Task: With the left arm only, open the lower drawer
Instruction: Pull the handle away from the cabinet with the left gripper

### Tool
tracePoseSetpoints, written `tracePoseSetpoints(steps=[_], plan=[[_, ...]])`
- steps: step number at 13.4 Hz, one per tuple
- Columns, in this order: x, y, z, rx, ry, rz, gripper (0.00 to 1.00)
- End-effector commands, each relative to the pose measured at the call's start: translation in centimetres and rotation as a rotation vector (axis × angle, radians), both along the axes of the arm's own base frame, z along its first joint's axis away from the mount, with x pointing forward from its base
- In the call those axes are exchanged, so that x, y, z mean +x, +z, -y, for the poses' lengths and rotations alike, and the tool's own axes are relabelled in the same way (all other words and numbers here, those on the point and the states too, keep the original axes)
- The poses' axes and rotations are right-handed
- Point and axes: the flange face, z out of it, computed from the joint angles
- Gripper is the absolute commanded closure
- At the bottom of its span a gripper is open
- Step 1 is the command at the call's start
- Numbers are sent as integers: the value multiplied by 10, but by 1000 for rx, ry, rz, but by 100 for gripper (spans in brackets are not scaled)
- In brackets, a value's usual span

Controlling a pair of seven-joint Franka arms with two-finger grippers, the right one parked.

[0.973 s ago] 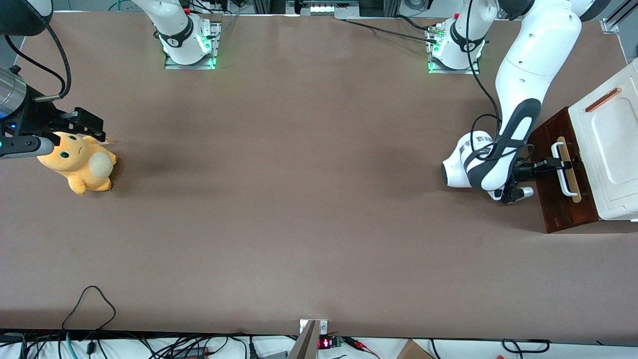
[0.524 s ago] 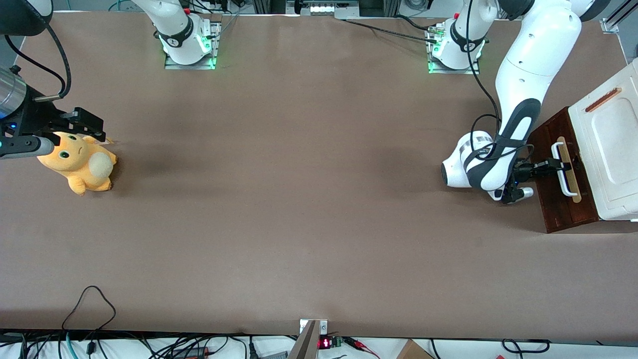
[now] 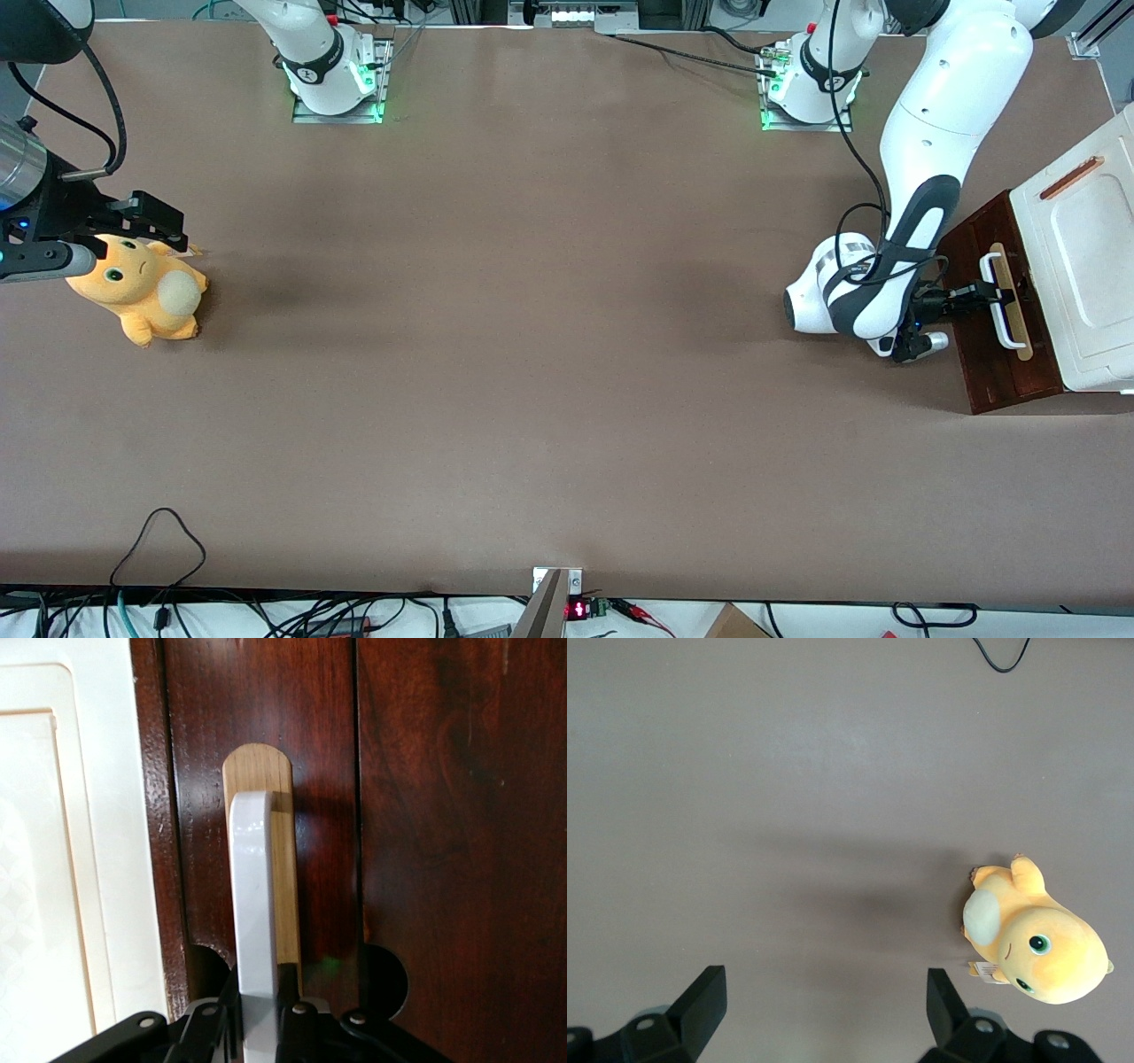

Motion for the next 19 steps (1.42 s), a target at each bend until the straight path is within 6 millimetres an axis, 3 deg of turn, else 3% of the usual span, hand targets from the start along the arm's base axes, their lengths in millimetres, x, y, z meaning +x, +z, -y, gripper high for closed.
tracePoseSetpoints(steps=[1, 4, 9, 13, 16, 17, 18, 19], plan=[[2, 0, 7, 2, -31, -18, 95], [3, 1, 23, -1, -59, -15, 95], [-4, -1, 89, -51, -129, -17, 96], [-17, 1, 126, -86, -123, -19, 93], [-22, 1, 139, -98, -120, -25, 91], [-22, 0, 139, -98, -120, -32, 68], [-22, 0, 138, -98, -119, -40, 29], [-20, 2, 136, -99, -115, -34, 5]])
